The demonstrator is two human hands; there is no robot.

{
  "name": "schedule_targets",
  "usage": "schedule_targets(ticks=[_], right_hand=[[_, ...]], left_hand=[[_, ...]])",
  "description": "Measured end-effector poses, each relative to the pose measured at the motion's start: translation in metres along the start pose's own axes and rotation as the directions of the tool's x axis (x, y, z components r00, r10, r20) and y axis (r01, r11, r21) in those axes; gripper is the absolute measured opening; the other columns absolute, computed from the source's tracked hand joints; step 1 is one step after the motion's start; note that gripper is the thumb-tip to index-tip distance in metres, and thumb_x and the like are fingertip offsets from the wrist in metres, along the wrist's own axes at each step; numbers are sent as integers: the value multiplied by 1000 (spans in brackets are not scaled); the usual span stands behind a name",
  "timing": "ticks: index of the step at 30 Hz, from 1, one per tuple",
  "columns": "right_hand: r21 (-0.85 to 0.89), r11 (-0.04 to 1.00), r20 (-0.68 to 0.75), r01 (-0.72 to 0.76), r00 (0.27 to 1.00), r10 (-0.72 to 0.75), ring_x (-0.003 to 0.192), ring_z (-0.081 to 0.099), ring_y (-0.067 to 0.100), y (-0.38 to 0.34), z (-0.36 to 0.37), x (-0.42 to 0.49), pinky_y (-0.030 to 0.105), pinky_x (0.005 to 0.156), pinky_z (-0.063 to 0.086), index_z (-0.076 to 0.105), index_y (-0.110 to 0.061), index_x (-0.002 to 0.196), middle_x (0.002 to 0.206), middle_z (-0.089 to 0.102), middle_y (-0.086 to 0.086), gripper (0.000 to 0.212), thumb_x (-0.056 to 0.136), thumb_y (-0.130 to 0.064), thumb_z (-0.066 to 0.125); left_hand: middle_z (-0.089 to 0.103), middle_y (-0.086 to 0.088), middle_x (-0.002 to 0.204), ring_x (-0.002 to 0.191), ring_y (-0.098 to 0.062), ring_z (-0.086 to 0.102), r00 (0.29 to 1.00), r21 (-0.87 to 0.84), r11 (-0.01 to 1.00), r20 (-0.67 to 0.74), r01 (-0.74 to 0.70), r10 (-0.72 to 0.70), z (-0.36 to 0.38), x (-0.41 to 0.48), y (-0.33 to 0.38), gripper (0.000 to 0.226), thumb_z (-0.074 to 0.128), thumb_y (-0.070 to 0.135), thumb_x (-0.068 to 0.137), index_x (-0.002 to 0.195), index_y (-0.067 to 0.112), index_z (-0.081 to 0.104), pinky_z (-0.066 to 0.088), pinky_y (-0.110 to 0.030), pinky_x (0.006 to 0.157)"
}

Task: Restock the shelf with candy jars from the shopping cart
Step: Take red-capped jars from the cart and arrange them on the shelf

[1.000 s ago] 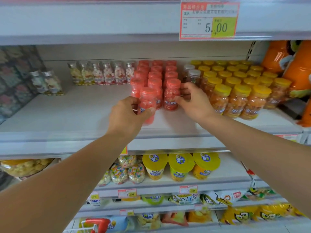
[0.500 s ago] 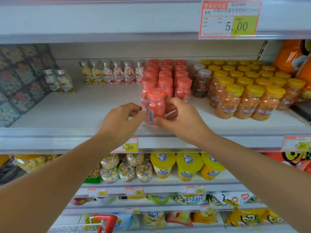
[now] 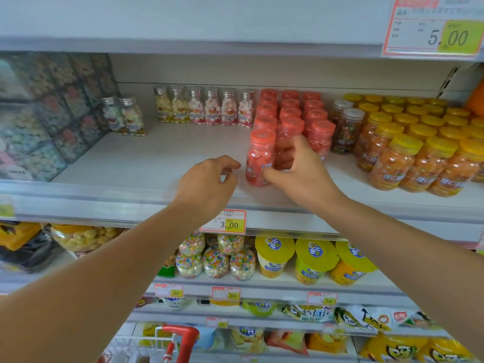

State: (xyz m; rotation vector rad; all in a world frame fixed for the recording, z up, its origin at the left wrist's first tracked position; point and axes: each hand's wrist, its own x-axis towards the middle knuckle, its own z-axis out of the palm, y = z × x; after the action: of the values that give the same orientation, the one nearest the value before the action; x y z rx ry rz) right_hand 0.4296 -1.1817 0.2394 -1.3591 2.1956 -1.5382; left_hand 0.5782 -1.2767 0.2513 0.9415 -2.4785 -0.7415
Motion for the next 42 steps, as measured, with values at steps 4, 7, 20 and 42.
schedule_targets(ticks=[4, 7, 20, 42], right_hand=[[-29, 999, -10, -19, 1000, 19, 76, 58, 1, -2, 2, 2, 17, 70, 47, 57, -14, 99, 87, 62, -11, 48, 66, -31, 87], [2, 1000, -2, -16, 1000, 16, 77, 63, 6, 1, 1, 5, 23, 73, 50, 64, -9, 103, 89, 69, -3, 33, 75, -16, 80], [20, 1000, 10, -20, 1000, 20, 80, 63, 3, 4, -7, -4, 10, 71, 48, 59, -8, 111, 90, 66, -5, 36, 80, -12, 77], [159, 986, 609, -56, 791, -53, 70, 61, 19, -53, 232, -201, 29, 64, 49, 65, -14, 90, 76, 64, -1, 8, 94, -13, 59]], left_hand=[[60, 6, 122, 78, -16, 49, 1000, 5, 1000, 9, -12, 12, 1, 1, -1, 33, 44, 19, 98, 124, 33, 58, 38, -26, 69], [60, 8, 121, 87, -16, 52, 1000, -8, 1000, 0, -6, 6, 0, 1, -1, 33, 44, 18, 97, 121, 35, 59, 38, -26, 70], [64, 12, 117, 112, -7, 55, 997, -28, 998, -52, -59, 58, 5, -6, 4, 30, 50, 18, 94, 115, 35, 64, 48, -33, 95], [62, 5, 88, 79, -18, 59, 885, -31, 911, -224, 412, -408, -12, -255, -259, 22, 56, 11, 87, 88, 31, 66, 48, -34, 69]])
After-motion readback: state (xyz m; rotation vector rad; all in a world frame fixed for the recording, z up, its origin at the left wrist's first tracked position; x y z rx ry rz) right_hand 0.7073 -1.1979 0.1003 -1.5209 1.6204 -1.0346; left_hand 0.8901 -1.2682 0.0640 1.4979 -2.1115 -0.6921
